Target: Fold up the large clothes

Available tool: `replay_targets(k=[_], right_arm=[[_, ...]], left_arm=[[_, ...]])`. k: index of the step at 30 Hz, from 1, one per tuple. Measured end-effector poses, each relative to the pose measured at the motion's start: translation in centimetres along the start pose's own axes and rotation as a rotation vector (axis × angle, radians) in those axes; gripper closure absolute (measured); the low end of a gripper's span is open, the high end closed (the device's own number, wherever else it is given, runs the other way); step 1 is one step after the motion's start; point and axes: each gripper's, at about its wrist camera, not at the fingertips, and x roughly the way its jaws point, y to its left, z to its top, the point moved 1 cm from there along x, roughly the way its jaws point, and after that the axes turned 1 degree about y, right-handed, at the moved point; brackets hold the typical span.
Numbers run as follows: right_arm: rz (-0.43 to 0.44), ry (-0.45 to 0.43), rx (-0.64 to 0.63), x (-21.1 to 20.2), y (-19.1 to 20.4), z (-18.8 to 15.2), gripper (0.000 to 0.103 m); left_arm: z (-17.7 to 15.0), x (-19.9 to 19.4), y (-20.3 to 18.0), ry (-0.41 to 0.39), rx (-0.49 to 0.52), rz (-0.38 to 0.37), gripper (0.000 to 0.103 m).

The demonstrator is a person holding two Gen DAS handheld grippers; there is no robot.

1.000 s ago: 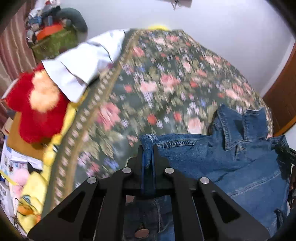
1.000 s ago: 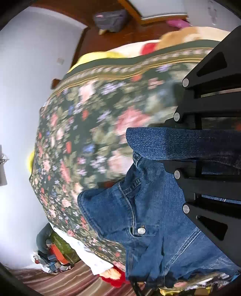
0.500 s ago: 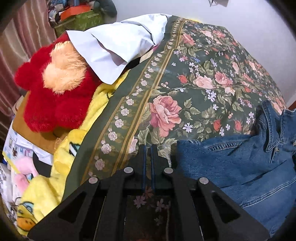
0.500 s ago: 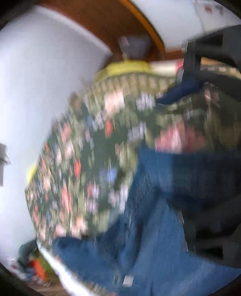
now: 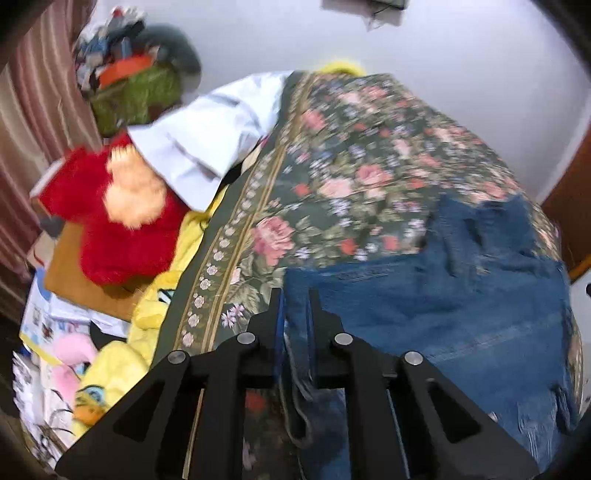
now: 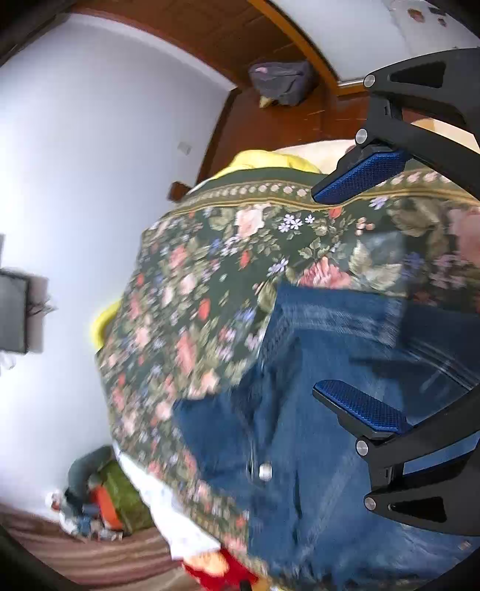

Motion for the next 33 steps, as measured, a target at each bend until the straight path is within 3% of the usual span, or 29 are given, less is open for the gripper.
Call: replay_targets(k=[6, 10, 14, 22, 26, 33], right_arm=[[0.122, 0.000, 0.051, -7.4, 0.5, -2.2, 0.006], [0.207, 0.044, 0.098, -11.1, 0.6, -5.0, 0.004], [0.247, 0.074, 0.122, -13.4, 0.7, -8.4, 0.003], [0.316, 0.190, 0.220, -14.1, 0.6, -15.4, 0.003], [0.349, 0.261, 0.286, -13.1, 0.6, -18.5, 0.003], [0.388, 0.338, 0.351, -12.0, 1.4, -21.6, 0.003]], left_arm=[[-2.1, -7.0, -3.2, -0.068, 0.093, -0.058, 0.071], [-4.8, -11.0, -4.3, -0.120, 0.135, -0.077, 0.037], [-7.8, -13.1, -4.3, -0.120, 0.141, -0.086, 0.020], [-14.7, -12.1, -1.8, 0.009, 0.067, -0.070, 0.017], [-18.8, -9.7, 0.1, 0.130, -0.006, -0.088, 0.017], [-24.9, -5.9, 1.9, 0.311, -0.203, -0.235, 0.018]])
